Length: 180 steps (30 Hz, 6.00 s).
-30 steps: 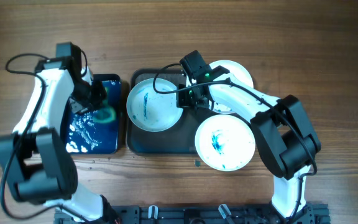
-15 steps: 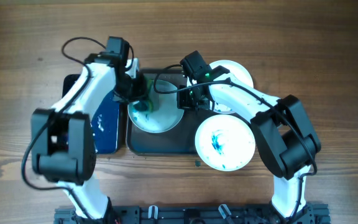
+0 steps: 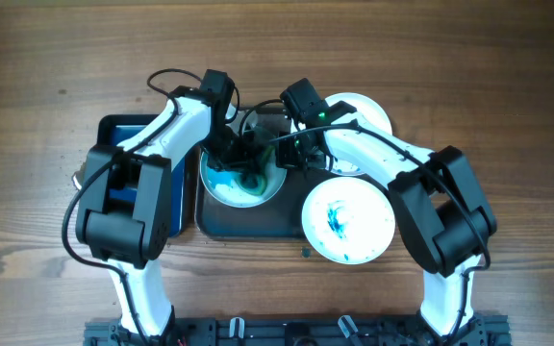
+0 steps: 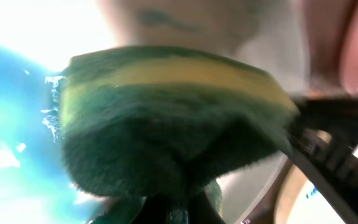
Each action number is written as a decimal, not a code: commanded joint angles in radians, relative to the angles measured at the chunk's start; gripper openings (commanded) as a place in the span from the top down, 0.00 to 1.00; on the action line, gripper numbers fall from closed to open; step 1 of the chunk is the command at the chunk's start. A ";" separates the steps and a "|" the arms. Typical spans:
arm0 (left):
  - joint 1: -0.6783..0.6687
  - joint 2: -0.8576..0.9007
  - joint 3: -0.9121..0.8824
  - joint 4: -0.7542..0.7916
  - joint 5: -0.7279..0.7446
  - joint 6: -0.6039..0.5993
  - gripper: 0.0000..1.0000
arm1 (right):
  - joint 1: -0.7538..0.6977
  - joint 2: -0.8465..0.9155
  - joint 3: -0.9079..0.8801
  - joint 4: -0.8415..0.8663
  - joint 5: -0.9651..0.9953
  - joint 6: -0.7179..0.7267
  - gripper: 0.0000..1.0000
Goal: Clean dirty plates on tray and stack at the side
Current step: 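Scrub the left white plate with the sponge in the left gripper, then lift the scrubbed plate with the right gripper and carry it right, then set the plate down on the table right of the tray, release, then move the right gripper to grip the rim of the top-right plate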
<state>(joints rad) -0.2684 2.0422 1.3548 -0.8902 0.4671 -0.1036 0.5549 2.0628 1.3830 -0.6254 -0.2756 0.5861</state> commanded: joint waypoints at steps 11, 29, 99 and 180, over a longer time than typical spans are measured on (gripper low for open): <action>0.067 0.021 0.070 -0.153 -0.220 -0.154 0.96 | 0.001 0.019 0.027 0.007 -0.006 0.008 0.96; 0.088 0.021 0.071 -0.079 -0.458 -0.353 0.96 | -0.006 0.019 0.024 0.004 -0.006 0.019 0.96; 0.468 -0.241 0.300 -0.333 -0.566 -0.372 0.96 | 0.531 -0.278 0.073 -0.013 1.778 -0.351 0.96; 0.113 -0.241 0.300 -0.235 -0.467 -0.372 0.96 | -0.506 -0.122 -0.164 0.098 0.119 -0.523 0.92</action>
<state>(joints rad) -0.1516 1.8084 1.6470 -1.1286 -0.0128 -0.4667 0.0490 1.9205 1.2125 -0.5358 -0.1501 0.0654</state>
